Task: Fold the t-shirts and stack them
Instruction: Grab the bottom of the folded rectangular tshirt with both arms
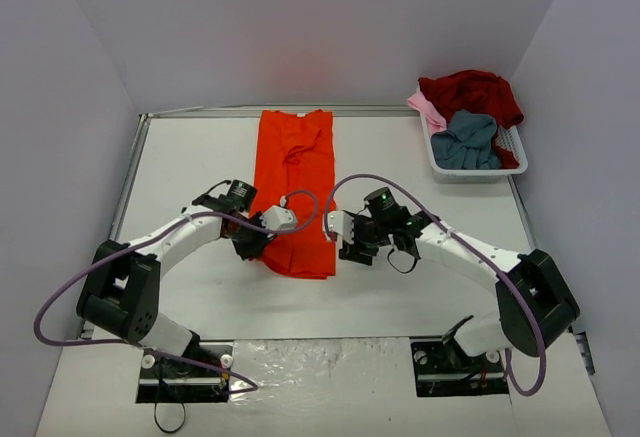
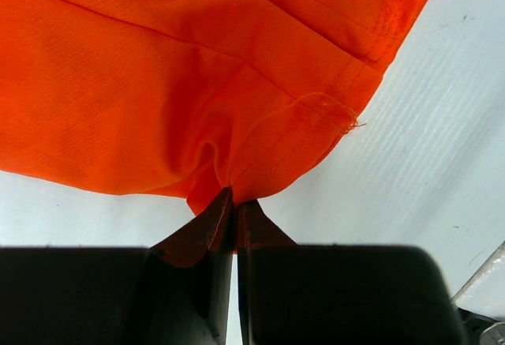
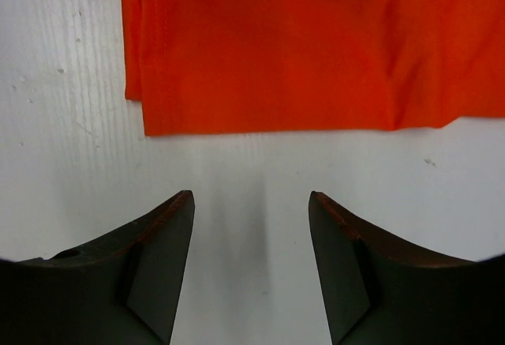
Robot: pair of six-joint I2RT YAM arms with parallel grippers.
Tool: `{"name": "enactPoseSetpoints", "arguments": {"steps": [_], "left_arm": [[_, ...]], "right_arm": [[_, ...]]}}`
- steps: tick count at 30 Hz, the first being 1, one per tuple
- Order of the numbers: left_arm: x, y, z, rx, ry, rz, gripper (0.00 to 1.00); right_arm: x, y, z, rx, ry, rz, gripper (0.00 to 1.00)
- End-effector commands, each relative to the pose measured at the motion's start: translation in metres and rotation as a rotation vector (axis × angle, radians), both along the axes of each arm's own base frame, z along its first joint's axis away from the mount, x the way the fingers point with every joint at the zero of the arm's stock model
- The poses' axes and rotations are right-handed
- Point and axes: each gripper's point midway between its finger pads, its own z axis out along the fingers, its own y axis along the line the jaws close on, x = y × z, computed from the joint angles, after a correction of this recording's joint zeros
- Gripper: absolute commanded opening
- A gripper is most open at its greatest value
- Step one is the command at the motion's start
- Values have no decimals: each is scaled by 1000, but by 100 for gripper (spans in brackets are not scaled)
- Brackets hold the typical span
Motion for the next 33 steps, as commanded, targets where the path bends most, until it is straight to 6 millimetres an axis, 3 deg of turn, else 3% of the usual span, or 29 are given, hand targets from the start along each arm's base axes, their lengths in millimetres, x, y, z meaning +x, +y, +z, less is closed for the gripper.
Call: {"name": "enactPoseSetpoints", "arguments": {"steps": [1, 6, 12, 16, 23, 28, 33], "left_arm": [[-1, -6, 10, -47, 26, -14, 2], [-2, -6, 6, -48, 45, -16, 2], [-1, -8, 5, -54, 48, -14, 2], [-2, -7, 5, -59, 52, -4, 2], [-1, -4, 5, -54, 51, 8, 2], [-1, -3, 6, -54, 48, 16, 2], [0, -2, 7, -54, 43, 26, 2]], "right_arm": [[1, 13, -4, -7, -34, 27, 56], [-12, 34, -9, -14, -16, 79, 55], [-28, 50, -27, -56, 23, 142, 55], [-29, 53, -41, -111, 16, 158, 56], [-34, 69, -44, -133, 18, 185, 54], [-37, 72, -52, -165, 20, 201, 48], [-41, 69, -54, -185, 38, 200, 36]]}}
